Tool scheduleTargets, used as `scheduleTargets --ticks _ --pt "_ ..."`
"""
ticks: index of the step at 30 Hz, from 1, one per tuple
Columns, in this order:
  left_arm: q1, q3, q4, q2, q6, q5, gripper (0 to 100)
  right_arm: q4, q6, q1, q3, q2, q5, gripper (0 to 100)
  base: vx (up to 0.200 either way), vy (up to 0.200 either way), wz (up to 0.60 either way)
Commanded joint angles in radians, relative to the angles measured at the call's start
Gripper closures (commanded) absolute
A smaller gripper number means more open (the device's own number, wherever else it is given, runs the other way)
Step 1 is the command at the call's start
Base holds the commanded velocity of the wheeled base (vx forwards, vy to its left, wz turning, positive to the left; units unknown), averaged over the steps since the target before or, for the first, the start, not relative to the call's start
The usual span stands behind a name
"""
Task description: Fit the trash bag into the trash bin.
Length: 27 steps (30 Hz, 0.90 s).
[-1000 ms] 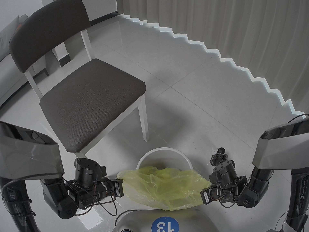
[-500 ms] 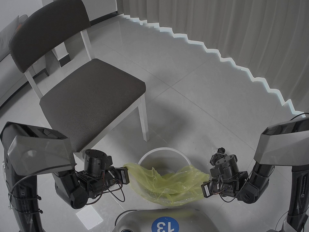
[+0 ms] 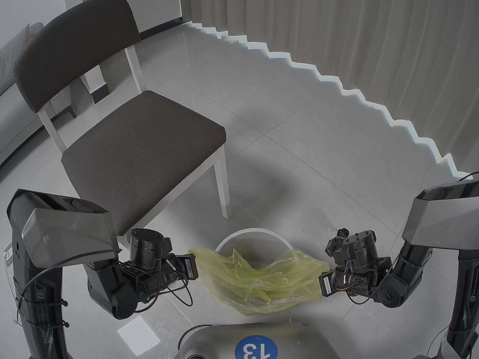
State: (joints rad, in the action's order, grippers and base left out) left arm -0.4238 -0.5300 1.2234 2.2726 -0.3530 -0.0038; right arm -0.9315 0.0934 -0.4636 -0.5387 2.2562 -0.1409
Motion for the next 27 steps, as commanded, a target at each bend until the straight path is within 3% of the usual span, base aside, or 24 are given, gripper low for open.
scheduleTargets --ticks 1,8,9,18,27 --pt "0.0 -0.011 0.001 0.007 -0.001 0.001 100 0.0 -0.003 0.014 0.0 -0.007 0.0 100 0.0 0.0 0.0" --pt "-0.007 -0.024 0.004 0.019 -0.006 0.004 100 0.0 -0.008 0.02 0.006 0.002 0.004 100 0.0 0.0 0.0" --pt "-0.007 -0.024 0.004 0.016 -0.006 0.004 100 0.0 -0.015 0.02 0.011 0.0 0.003 0 0.0 0.0 0.0" --pt "-0.016 -0.007 0.005 0.001 -0.006 0.004 100 -0.017 -0.041 0.02 0.036 -0.056 0.0 0 0.0 0.0 0.0" --pt "-0.029 -0.001 0.034 0.019 -0.006 0.024 100 -0.01 -0.112 -0.104 0.042 -0.187 0.0 0 0.0 0.0 0.0"
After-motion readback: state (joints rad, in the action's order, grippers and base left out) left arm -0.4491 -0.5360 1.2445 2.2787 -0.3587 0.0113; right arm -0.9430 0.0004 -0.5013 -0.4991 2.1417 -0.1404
